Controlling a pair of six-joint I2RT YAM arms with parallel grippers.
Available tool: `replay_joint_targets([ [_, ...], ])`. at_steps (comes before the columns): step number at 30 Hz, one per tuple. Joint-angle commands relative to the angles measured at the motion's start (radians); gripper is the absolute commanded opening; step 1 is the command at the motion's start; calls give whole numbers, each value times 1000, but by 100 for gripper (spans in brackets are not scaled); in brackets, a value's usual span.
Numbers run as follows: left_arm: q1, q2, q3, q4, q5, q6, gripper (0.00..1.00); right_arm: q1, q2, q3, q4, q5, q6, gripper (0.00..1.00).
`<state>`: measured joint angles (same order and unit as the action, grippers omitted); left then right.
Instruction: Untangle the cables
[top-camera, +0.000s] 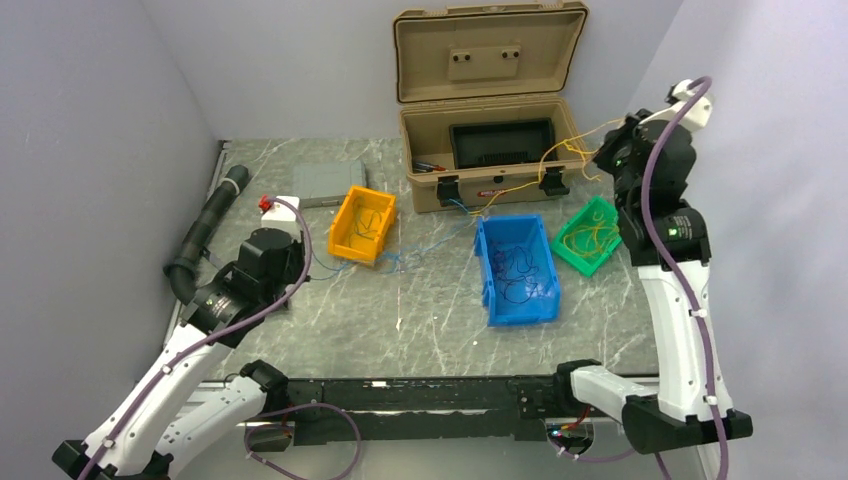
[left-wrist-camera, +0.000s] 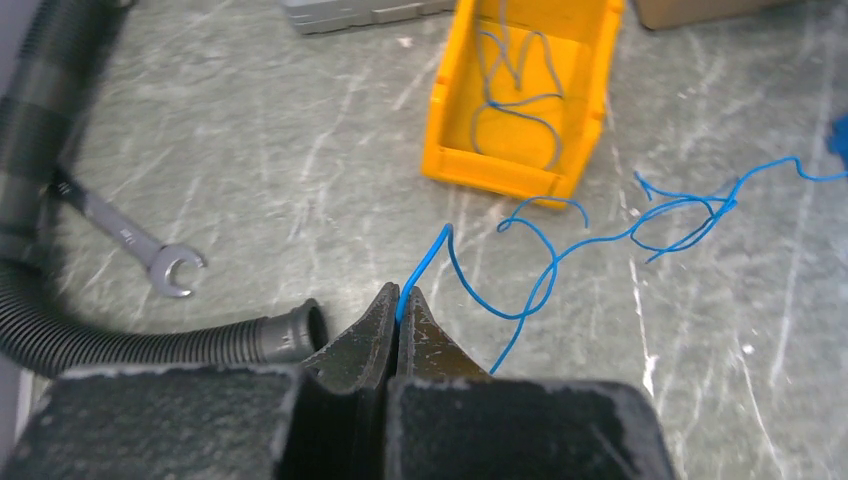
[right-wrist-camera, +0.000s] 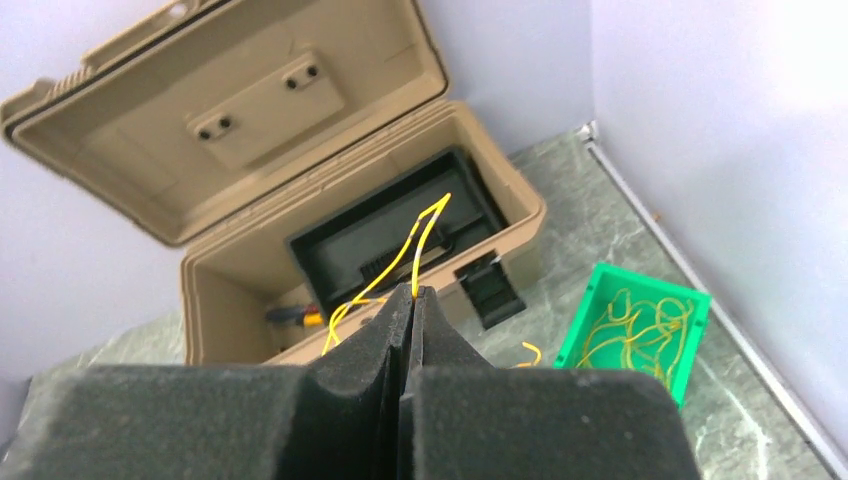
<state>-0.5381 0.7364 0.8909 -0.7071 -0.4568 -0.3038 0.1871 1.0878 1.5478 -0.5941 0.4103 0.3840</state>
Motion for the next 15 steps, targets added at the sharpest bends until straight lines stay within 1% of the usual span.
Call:
replay_joint_targets([
  [1, 2, -12, -2, 91, 190, 97, 0, -139, 33, 116, -24, -106, -7, 0],
  [3, 1, -1, 3, 90, 214, 114, 0, -222, 54, 166, -40, -143, 4, 0],
  [6, 2, 20, 8, 70, 205, 117, 0, -359, 99, 248, -75, -217, 33, 0],
  [9, 1, 37, 19, 25, 82, 74, 0, -470, 128, 302, -101, -267, 63, 0],
  [11, 1, 39, 27, -7, -27, 34, 0, -525, 131, 309, -105, -287, 86, 0],
  [13, 2, 34, 33, -34, -143, -11, 0, -555, 125, 294, -97, -279, 100, 0],
  [15, 2, 25, 36, -55, -241, -60, 0, -564, 120, 278, -101, -223, 113, 0],
])
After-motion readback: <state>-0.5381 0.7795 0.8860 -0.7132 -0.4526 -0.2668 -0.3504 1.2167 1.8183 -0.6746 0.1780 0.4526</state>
